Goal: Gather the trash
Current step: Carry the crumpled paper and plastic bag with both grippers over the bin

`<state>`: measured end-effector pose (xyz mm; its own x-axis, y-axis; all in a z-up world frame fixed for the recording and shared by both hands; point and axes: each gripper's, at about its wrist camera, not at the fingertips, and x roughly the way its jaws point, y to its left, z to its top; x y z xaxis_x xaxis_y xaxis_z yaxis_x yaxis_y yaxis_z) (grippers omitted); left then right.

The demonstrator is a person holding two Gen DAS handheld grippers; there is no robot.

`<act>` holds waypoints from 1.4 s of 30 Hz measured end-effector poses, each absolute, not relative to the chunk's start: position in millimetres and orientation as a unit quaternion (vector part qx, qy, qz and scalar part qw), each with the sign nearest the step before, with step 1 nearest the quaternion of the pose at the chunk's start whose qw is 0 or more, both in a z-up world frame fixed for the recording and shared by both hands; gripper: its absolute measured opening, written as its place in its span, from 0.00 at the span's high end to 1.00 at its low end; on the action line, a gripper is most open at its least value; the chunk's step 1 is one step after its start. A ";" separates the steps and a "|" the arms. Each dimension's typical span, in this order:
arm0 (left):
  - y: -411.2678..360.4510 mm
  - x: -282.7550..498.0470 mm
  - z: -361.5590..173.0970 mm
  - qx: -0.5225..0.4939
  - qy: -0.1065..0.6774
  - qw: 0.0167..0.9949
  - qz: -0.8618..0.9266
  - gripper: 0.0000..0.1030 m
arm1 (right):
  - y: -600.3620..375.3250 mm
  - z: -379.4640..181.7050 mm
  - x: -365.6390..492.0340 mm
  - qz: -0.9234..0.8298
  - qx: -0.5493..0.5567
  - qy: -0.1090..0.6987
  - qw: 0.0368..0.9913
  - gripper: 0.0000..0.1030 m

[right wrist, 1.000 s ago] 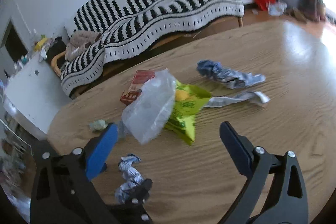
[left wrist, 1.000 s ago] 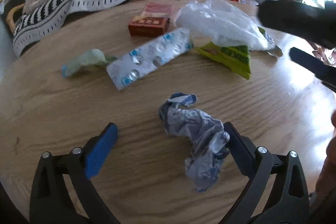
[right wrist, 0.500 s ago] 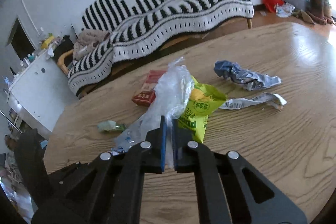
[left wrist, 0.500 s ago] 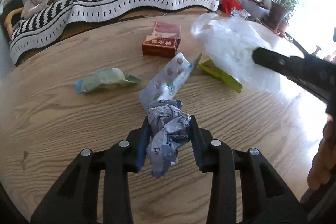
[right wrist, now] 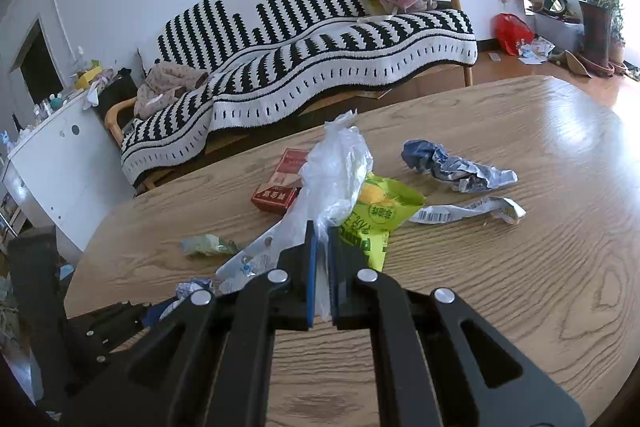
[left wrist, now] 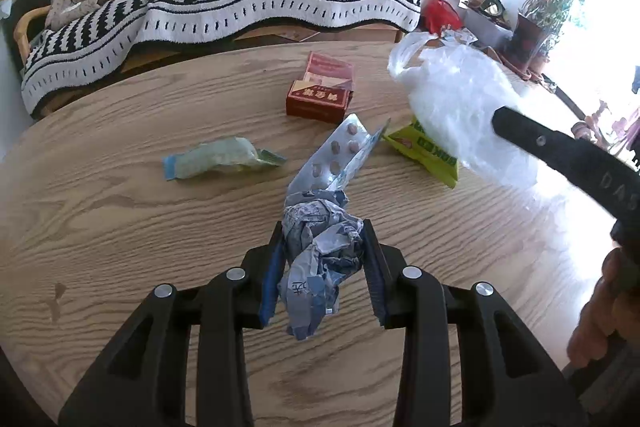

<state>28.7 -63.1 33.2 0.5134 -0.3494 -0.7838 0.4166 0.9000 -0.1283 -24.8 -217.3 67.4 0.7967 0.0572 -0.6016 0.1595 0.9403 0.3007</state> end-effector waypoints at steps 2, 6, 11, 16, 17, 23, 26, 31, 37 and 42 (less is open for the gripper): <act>-61.5 29.2 34.2 0.032 0.444 0.867 -0.224 0.65 | -218.1 69.0 -25.5 -0.026 0.175 0.318 0.932 0.94; -59.0 29.6 31.8 0.030 0.450 0.865 -0.220 0.65 | -217.6 68.2 -25.4 -0.022 0.178 0.323 0.929 0.94; -56.1 30.4 29.2 0.029 0.453 0.865 -0.215 0.65 | -217.6 68.2 -25.7 -0.020 0.179 0.324 0.929 0.94; -53.9 30.4 31.9 0.020 0.453 0.865 -0.215 0.65 | -217.3 66.8 -24.5 -0.016 0.181 0.330 0.926 0.94; -53.1 29.0 34.7 0.016 0.450 0.867 -0.216 0.65 | -217.4 68.1 -26.3 -0.017 0.181 0.326 0.928 0.94; -53.2 -16.5 70.2 -0.022 0.406 0.880 -0.246 0.65 | -222.9 87.1 -74.7 -0.025 0.192 0.274 0.942 0.94; -69.8 -46.6 85.3 -0.022 0.389 0.881 -0.267 0.65 | -235.1 102.6 -118.1 -0.036 0.202 0.248 0.947 0.94; -120.1 -102.2 109.8 -0.007 0.381 0.863 -0.331 0.65 | -268.6 133.0 -201.3 -0.065 0.210 0.214 0.952 0.94; -195.9 -174.9 89.2 -0.015 0.444 0.787 -0.428 0.65 | -332.3 138.0 -307.0 -0.156 0.228 0.204 0.939 0.94; -260.6 -223.9 20.9 0.027 0.520 0.727 -0.449 0.65 | -371.7 97.9 -361.4 -0.195 0.269 0.250 0.910 0.94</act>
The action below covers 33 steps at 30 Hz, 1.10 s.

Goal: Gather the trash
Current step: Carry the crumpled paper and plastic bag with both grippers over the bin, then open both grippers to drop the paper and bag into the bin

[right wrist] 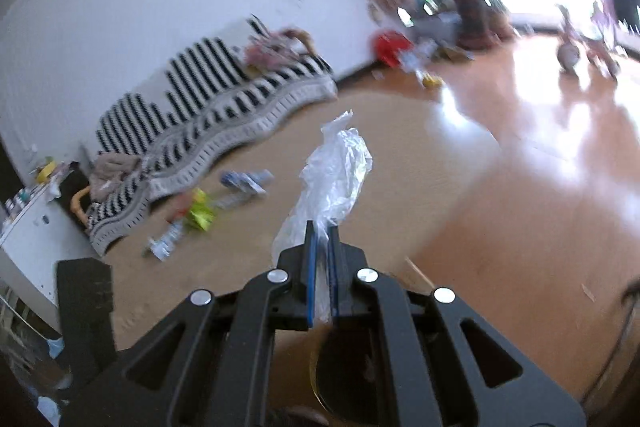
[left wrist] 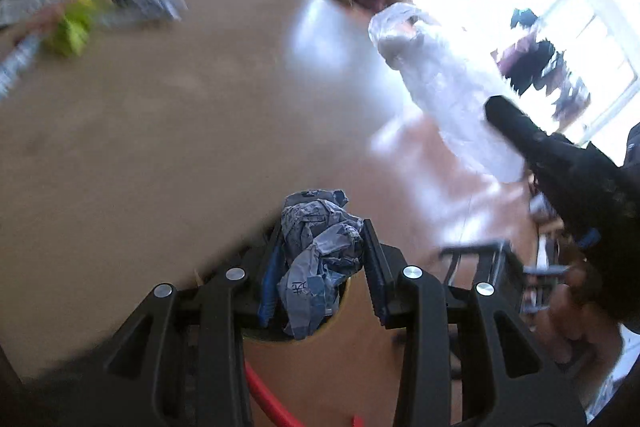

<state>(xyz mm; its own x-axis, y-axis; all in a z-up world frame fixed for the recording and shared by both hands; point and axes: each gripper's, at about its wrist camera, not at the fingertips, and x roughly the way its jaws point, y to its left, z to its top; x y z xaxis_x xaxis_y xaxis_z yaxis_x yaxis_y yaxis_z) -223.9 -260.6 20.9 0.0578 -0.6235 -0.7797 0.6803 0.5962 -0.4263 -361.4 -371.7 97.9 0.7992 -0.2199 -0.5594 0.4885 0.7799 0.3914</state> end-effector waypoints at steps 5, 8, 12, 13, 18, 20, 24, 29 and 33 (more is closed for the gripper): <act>-290.4 -244.9 -38.0 0.082 0.558 0.695 -0.446 0.65 | -395.8 -2.9 -388.4 -0.199 0.350 0.360 0.841 0.94; -303.2 -256.0 -40.1 0.124 0.543 0.698 -0.450 0.65 | -399.5 -39.3 -392.7 -0.202 0.388 0.380 0.815 0.94; -304.0 -255.9 -49.7 0.125 0.561 0.689 -0.441 0.65 | -405.5 -51.2 -391.4 -0.205 0.392 0.385 0.810 0.94; -302.9 -254.1 -49.9 0.121 0.563 0.690 -0.439 0.65 | -407.0 -54.4 -391.5 -0.205 0.393 0.389 0.807 0.94; -297.2 -250.5 -54.3 0.117 0.569 0.686 -0.438 0.65 | -404.5 -91.5 -389.7 -0.199 0.420 0.430 0.774 0.94; -298.8 -250.7 -54.6 0.121 0.570 0.684 -0.439 0.65 | -402.7 -101.0 -392.8 -0.197 0.434 0.430 0.767 0.94; -298.0 -250.8 -54.0 0.122 0.572 0.682 -0.439 0.65 | -403.8 -105.1 -391.1 -0.193 0.442 0.429 0.764 0.94; -298.2 -245.6 -58.9 0.120 0.574 0.682 -0.438 0.65 | -410.9 -98.4 -389.4 -0.185 0.456 0.416 0.765 0.94; -298.5 -246.8 -57.3 0.123 0.572 0.685 -0.435 0.62 | -413.8 -92.9 -383.6 -0.178 0.465 0.415 0.762 0.94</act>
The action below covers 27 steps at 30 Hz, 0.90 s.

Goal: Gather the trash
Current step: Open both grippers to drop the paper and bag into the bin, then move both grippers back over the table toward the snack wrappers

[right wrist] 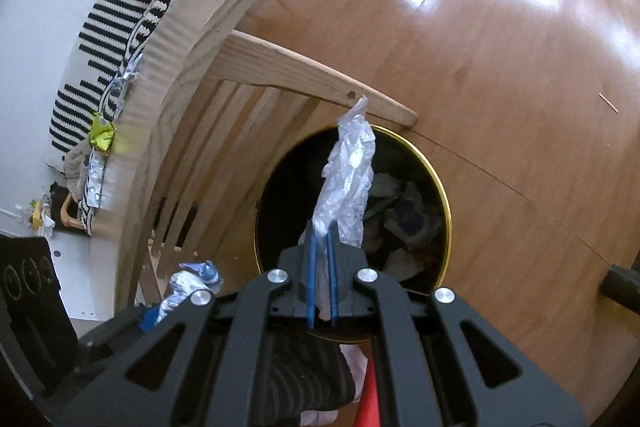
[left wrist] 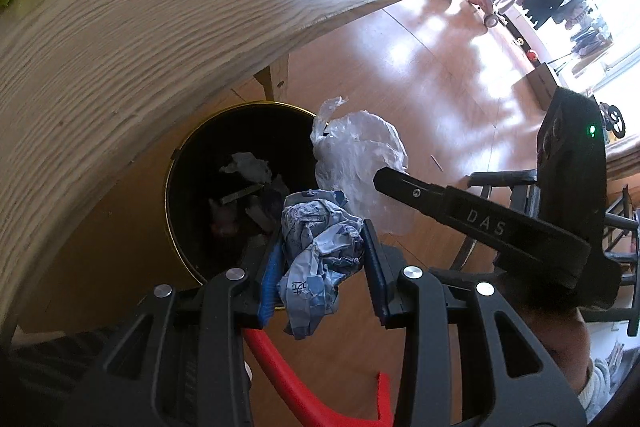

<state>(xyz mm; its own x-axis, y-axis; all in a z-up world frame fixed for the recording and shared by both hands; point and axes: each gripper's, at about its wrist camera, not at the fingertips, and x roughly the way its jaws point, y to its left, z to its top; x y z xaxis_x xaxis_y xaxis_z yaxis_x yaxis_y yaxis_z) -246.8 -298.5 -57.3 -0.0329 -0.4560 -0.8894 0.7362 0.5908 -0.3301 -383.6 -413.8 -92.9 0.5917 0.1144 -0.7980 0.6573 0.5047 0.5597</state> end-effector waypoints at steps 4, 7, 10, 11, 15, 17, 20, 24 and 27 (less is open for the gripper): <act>-297.5 -246.4 -60.3 0.123 0.571 0.698 -0.414 0.06 | -416.3 -84.6 -382.2 -0.184 0.464 0.416 0.760 0.08; -296.0 -247.8 -61.1 0.121 0.570 0.699 -0.415 0.06 | -423.1 -74.7 -389.1 -0.205 0.462 0.399 0.766 0.06; -292.8 -243.9 -58.8 0.111 0.574 0.701 -0.408 0.06 | -427.8 -61.9 -394.4 -0.233 0.435 0.388 0.778 0.06; -291.4 -243.1 -54.3 0.110 0.571 0.705 -0.407 0.06 | -429.2 -55.9 -396.9 -0.246 0.422 0.382 0.784 0.06; -275.5 -234.7 -6.8 0.088 0.521 0.731 -0.432 0.06 | -429.5 -29.4 -400.7 -0.281 0.363 0.349 0.817 0.06; -259.6 -222.1 24.0 0.093 0.479 0.760 -0.429 0.06 | -430.6 -14.7 -397.7 -0.287 0.346 0.329 0.830 0.06; -222.2 -186.8 57.6 0.079 0.438 0.806 -0.390 0.06 | -427.0 10.2 -374.1 -0.269 0.332 0.304 0.851 0.06; -154.8 -115.2 70.1 0.043 0.440 0.844 -0.303 0.06 | -407.6 36.7 -325.3 -0.220 0.287 0.304 0.881 0.06; -103.1 -72.9 72.0 0.042 0.425 0.874 -0.232 0.06 | -385.0 49.3 -280.7 -0.182 0.259 0.309 0.897 0.06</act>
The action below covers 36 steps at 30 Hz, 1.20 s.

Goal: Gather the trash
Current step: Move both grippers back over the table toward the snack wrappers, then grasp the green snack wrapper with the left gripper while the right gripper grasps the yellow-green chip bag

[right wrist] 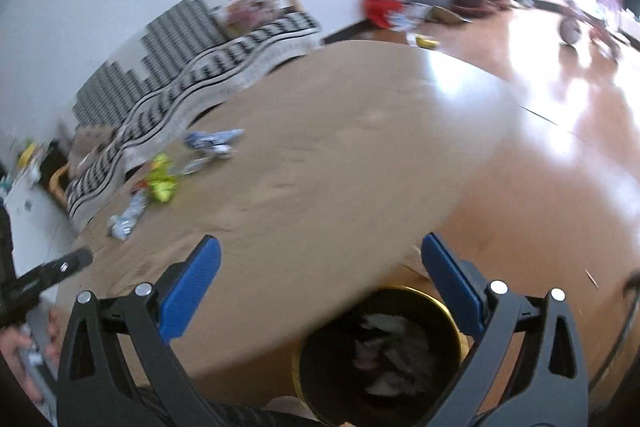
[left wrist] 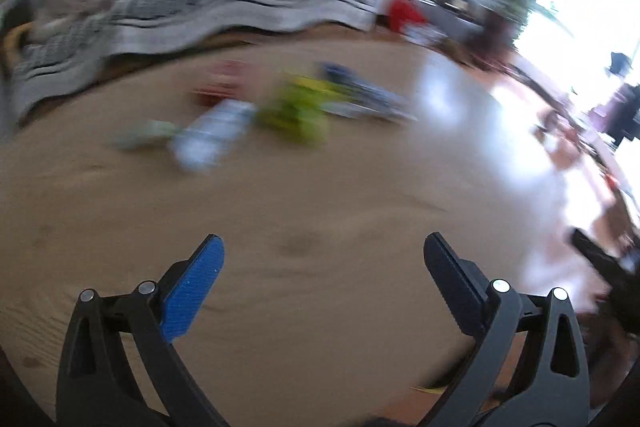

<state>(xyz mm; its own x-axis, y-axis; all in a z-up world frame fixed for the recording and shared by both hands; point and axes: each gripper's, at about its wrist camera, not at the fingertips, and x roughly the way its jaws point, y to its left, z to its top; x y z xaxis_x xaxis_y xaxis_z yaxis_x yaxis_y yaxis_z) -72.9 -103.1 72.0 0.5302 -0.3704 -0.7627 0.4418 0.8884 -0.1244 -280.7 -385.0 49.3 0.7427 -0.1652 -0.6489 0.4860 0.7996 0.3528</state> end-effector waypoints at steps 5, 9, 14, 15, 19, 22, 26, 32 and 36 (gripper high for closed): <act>-33.4 -7.4 62.9 0.054 0.405 0.903 -0.131 0.06 | -348.1 63.6 -200.3 -0.133 0.247 0.305 0.910 0.06; -3.3 43.1 43.3 0.048 0.418 0.901 -0.100 0.06 | -318.2 65.9 -140.6 -0.108 0.246 0.302 0.915 0.06; -7.3 84.8 26.2 0.121 0.420 0.891 -0.124 0.06 | -276.7 54.6 -58.3 -0.107 0.219 0.322 0.915 0.06; -8.0 90.7 22.7 0.130 0.420 0.888 -0.134 0.06 | -271.8 50.3 -39.9 -0.111 0.222 0.328 0.912 0.06; -15.6 116.4 12.6 0.163 0.414 0.881 -0.163 0.06 | -258.2 34.0 7.2 -0.120 0.215 0.347 0.905 0.06; -21.2 126.4 1.6 0.176 0.419 0.872 -0.184 0.06 | -254.0 25.7 27.6 -0.124 0.211 0.359 0.901 0.06; -20.6 139.6 -6.5 0.140 0.425 0.867 -0.217 0.05 | -252.7 17.8 48.7 -0.130 0.202 0.364 0.900 0.06; -28.8 146.7 -8.4 0.125 0.435 0.862 -0.226 0.05 | -254.0 1.9 56.2 -0.124 0.222 0.381 0.889 0.22; -31.2 144.8 -8.0 0.123 0.435 0.863 -0.226 0.09 | -256.5 -3.5 56.1 -0.095 0.251 0.386 0.883 0.44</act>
